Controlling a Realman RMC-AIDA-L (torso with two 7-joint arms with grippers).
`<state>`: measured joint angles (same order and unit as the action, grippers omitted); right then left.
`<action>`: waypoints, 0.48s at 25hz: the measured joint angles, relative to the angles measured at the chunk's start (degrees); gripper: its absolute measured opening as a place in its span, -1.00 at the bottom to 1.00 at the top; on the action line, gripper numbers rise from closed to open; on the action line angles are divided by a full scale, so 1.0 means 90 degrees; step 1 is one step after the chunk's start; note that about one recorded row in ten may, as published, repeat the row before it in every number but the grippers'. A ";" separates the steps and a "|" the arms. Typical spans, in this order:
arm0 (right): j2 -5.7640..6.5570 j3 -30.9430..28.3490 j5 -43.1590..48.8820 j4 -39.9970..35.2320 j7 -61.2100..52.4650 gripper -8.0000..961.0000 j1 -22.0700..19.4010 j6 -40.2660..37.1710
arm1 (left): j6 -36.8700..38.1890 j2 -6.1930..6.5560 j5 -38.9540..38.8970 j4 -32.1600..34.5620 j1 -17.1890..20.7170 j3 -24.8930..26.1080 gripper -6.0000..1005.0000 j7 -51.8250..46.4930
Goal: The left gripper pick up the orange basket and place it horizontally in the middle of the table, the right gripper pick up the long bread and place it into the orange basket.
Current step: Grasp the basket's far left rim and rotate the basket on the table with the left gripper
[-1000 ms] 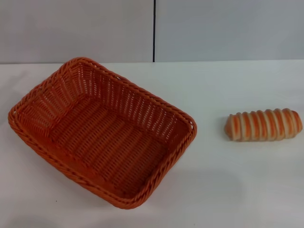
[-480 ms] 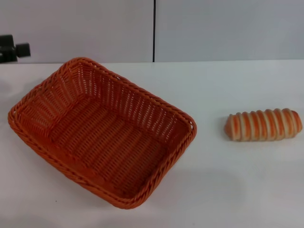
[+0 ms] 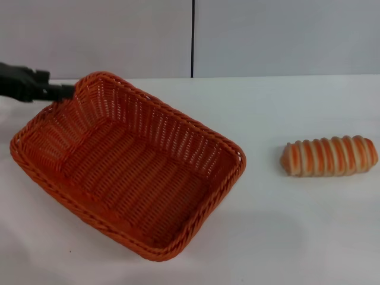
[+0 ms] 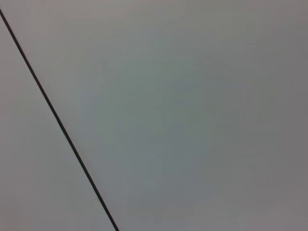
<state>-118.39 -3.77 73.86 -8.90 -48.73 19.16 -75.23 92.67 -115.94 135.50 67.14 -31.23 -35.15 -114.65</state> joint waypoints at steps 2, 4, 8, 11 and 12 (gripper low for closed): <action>0.0000 0.0027 0.0006 0.0002 0.0002 0.25 0.0007 0.0000 | -0.0172 -0.0034 0.0186 -0.0110 -0.0045 -0.0121 0.39 -0.0009; 0.0000 0.0052 0.0006 0.0002 0.0002 0.25 0.0011 0.0000 | -0.0256 -0.0042 0.0251 -0.0186 -0.0067 -0.0173 0.39 -0.0015; 0.0000 0.0145 0.0007 0.0004 0.0005 0.25 0.0026 0.0000 | -0.0520 -0.0048 0.0394 -0.0449 -0.0143 -0.0255 0.38 0.0014; 0.0000 0.0155 0.0007 0.0004 0.0005 0.25 0.0038 0.0001 | -0.0578 -0.0052 0.0433 -0.0522 -0.0164 -0.0285 0.37 0.0031; 0.0000 0.0155 0.0007 0.0004 0.0005 0.25 0.0043 0.0000 | -0.0628 -0.0053 0.0469 -0.0556 -0.0174 -0.0320 0.37 0.0034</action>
<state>-118.39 -2.37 73.92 -8.87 -48.69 19.55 -75.23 87.02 -116.42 139.72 62.14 -32.80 -38.03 -114.35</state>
